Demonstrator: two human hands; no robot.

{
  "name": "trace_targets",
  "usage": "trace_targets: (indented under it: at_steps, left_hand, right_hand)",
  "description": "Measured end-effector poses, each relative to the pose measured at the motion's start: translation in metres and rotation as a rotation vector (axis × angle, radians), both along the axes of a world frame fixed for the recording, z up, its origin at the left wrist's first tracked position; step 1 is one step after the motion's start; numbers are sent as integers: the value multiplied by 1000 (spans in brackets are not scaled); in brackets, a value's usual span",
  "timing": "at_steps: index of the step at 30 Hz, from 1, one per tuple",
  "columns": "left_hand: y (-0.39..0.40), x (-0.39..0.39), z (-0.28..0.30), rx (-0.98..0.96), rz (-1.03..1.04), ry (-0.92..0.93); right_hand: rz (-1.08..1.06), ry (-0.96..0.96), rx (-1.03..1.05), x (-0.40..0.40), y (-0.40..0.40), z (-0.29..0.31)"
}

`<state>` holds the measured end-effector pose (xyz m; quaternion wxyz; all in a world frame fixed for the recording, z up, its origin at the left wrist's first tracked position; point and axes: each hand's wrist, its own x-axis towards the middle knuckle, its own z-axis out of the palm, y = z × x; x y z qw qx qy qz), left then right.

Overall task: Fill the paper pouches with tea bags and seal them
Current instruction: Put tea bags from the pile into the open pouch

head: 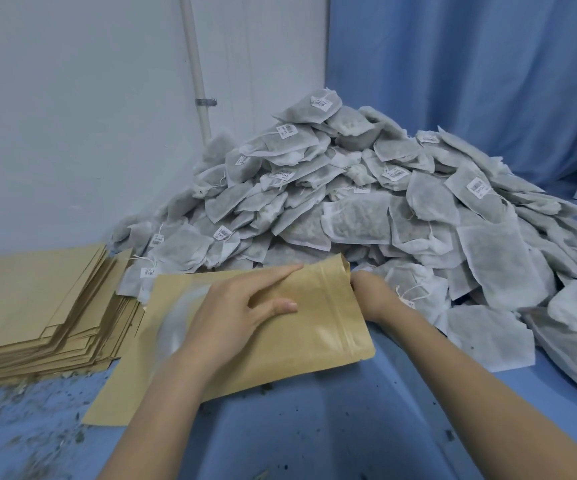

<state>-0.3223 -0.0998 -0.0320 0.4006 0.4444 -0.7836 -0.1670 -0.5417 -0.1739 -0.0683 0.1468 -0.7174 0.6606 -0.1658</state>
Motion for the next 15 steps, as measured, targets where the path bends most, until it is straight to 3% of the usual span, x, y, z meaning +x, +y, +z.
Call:
trace_targets:
  at_steps: [2, 5, 8, 15]
  left_hand:
    - [0, 1, 0, -6, -2, 6]
    - [-1, 3, 2, -16, 12, 32]
    - [-2, 2, 1, -23, 28, 59]
    - [-2, -6, -5, 0, 55, 59]
  right_hand:
    - [-61, -145, -63, -3, 0, -1]
    - [-262, -512, -278, -12, 9, 5]
    - [-372, -571, -498, -31, 23, 14]
    - [-438, -926, -510, -74, 64, 15]
